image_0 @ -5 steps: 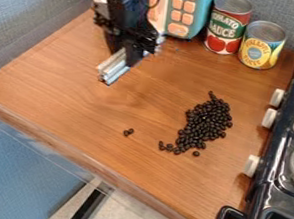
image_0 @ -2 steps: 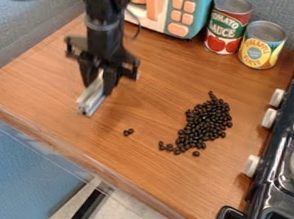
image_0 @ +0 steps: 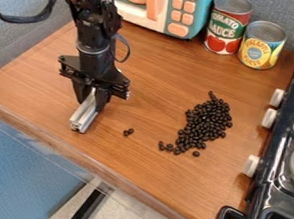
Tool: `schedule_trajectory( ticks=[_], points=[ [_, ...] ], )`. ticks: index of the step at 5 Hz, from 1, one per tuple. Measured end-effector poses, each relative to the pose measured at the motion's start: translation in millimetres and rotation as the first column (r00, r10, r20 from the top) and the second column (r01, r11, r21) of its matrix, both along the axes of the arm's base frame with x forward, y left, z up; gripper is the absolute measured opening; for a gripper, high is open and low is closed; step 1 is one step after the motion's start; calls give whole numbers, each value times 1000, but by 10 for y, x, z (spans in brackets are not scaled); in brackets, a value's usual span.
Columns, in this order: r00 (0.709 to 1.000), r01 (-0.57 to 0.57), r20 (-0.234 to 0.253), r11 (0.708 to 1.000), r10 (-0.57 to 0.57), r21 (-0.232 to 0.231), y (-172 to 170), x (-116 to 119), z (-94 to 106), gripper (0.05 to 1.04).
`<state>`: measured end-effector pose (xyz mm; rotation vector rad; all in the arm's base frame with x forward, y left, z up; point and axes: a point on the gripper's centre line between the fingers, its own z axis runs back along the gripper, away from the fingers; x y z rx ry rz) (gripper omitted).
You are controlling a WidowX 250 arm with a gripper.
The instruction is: Sweep into pile
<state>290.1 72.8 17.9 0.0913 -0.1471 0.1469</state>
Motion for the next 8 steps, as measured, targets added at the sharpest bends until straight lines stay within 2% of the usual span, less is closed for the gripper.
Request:
schedule_trajectory(
  ticks=[2,4,6,8],
  points=[
    [1000,-10,-10,1000,10,-25,-36,-10,-20,365],
    [998,-27,-52,997,23,-71,-256,-129,-38,365],
    [997,-29,-68,995,22,-92,-503,-206,-38,366],
    [992,-117,-52,986,112,-116,-702,-142,-39,365]
  ],
)
